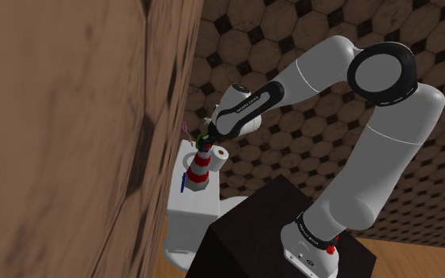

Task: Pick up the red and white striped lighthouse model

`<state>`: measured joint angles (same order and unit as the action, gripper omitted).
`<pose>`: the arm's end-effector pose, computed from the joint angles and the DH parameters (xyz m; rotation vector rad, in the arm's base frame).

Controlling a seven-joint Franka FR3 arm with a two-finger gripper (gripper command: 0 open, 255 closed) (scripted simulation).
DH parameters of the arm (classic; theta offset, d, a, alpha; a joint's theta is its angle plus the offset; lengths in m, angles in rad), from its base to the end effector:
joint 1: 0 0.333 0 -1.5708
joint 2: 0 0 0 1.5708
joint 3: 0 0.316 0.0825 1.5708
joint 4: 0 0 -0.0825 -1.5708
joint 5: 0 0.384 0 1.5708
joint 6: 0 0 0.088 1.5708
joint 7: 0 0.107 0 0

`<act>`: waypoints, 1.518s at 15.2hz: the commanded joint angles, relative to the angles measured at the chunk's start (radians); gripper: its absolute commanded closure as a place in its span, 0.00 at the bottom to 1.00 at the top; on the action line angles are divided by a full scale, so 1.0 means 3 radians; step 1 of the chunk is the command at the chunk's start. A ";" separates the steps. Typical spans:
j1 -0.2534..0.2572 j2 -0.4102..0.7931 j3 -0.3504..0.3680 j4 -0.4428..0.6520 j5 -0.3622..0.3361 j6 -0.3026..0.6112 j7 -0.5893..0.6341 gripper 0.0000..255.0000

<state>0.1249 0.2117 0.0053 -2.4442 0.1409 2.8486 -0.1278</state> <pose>0.5024 0.0583 0.2351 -3.0664 -0.1946 -0.2961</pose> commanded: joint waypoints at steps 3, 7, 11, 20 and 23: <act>-0.0001 0.0002 -0.0001 -0.0002 0.0001 0.0000 -0.0001 1.00; 0.0004 -0.0043 -0.0008 -0.0006 -0.0012 -0.0042 0.0012 1.00; 0.0016 -0.0218 -0.0030 -0.0003 -0.0061 -0.0218 0.0056 1.00; 0.0022 -0.0576 -0.0055 0.0048 -0.0153 -0.0627 0.0140 1.00; 0.0022 -0.0619 -0.0056 0.0059 -0.0163 -0.0680 0.0149 1.00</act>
